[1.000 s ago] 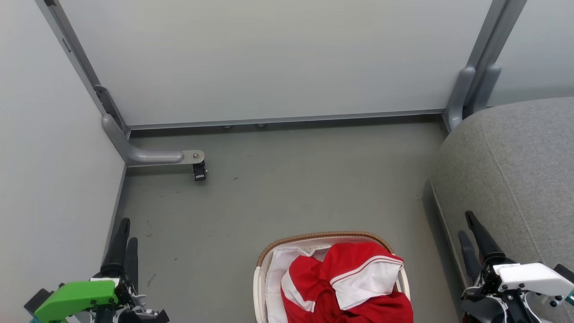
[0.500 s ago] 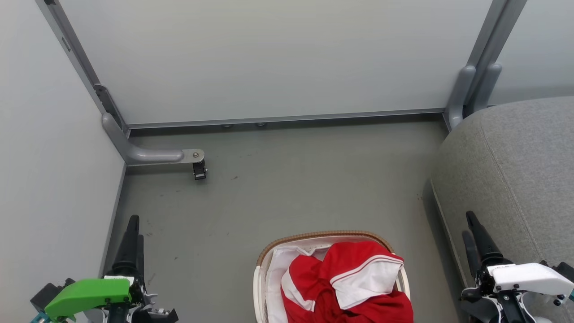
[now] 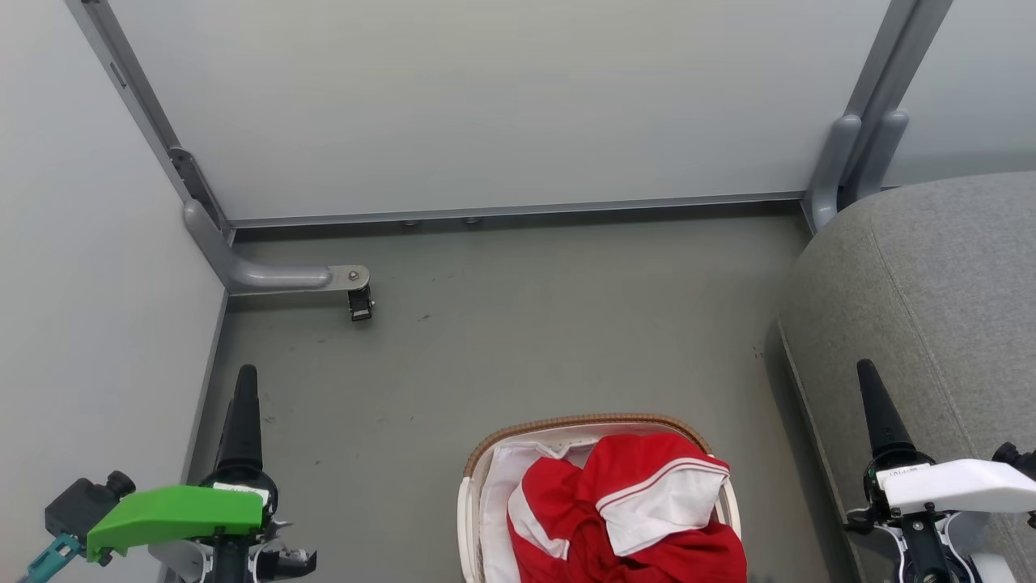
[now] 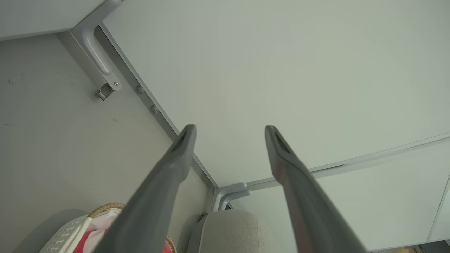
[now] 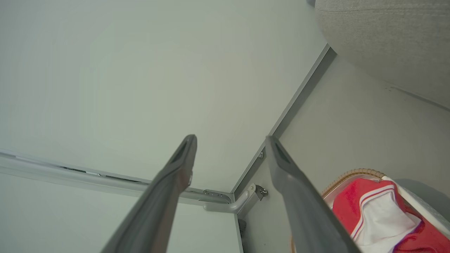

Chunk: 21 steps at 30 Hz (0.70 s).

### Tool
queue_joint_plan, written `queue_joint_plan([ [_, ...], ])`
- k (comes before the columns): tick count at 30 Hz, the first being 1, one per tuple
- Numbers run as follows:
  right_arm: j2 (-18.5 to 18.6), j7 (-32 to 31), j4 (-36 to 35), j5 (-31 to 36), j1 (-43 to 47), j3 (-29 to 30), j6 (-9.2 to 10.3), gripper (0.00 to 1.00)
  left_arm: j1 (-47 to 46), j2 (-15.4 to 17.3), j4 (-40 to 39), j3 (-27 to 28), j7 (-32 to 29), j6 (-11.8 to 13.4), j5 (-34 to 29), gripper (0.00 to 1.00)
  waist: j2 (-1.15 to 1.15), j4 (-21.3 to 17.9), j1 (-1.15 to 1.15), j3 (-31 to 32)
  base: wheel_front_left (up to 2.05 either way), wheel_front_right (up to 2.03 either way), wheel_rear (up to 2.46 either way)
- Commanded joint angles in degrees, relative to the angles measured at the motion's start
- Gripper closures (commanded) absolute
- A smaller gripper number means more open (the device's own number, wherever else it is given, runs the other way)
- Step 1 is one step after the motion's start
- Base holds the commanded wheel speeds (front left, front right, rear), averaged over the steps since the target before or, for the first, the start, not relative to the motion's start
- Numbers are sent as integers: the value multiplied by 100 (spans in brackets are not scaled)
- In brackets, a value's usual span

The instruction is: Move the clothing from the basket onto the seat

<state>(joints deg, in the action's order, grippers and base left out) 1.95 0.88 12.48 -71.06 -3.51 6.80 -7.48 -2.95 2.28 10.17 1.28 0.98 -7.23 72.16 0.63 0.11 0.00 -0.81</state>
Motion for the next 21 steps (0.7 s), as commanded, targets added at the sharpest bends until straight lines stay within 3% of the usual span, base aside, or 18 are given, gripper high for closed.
queue_joint_plan([
  [1, 52, 71, -172, 319, -38, 7, -1, 0, -38, 35, -151, -37, 68, -16, -322, 0, -15, 1, 0, -3, 0, 0, 0],
  [21, 69, 462, -308, 2326, 105, -108, -2, 0, 160, 48, -319, -571, 456, 229, -2591, 0, -25, 4, 0, -26, 0, 0, 0],
])
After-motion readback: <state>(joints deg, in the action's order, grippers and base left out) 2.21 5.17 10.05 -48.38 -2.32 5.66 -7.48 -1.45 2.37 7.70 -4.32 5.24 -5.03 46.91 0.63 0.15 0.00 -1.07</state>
